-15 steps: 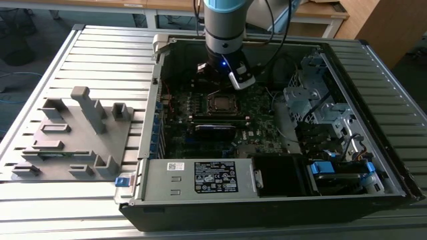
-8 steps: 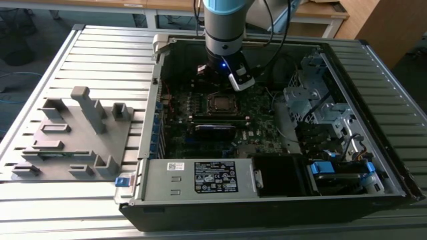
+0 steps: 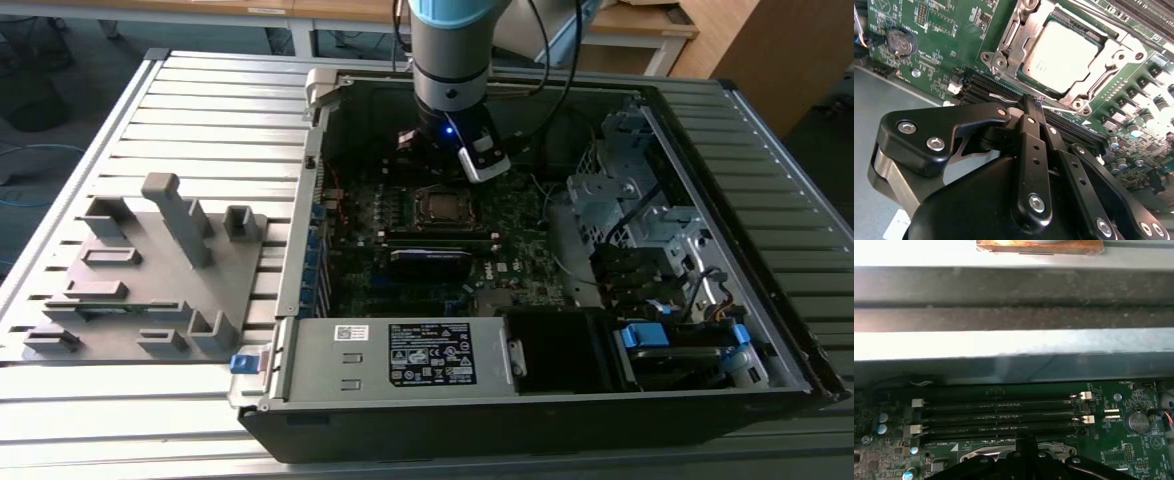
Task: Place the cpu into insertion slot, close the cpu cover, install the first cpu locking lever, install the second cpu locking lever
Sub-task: 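Install the first cpu locking lever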
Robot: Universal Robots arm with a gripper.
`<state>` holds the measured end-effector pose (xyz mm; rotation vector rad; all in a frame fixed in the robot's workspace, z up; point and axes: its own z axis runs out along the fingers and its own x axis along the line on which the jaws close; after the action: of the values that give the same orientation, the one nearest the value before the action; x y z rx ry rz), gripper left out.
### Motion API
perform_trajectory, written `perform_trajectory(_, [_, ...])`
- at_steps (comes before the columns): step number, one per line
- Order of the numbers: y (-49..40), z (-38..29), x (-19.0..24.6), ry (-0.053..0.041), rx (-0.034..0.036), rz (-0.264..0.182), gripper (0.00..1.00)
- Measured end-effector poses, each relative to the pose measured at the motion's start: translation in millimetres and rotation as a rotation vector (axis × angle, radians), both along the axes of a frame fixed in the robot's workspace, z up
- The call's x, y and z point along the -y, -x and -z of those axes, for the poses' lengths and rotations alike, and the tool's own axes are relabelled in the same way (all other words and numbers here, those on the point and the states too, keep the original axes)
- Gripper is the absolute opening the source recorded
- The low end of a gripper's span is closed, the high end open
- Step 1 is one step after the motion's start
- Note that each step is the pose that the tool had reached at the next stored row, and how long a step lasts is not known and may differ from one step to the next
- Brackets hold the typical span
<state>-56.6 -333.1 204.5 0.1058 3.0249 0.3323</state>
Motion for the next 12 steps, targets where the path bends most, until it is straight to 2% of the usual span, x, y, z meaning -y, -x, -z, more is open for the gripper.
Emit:
perform_trajectory(7, [-0.8,1.2,-5.0,0.0119,0.0000,0.040,0.10])
perform_trajectory(12, [-1.0,2.2,-8.7,0.0147,0.0000,0.063,0.10])
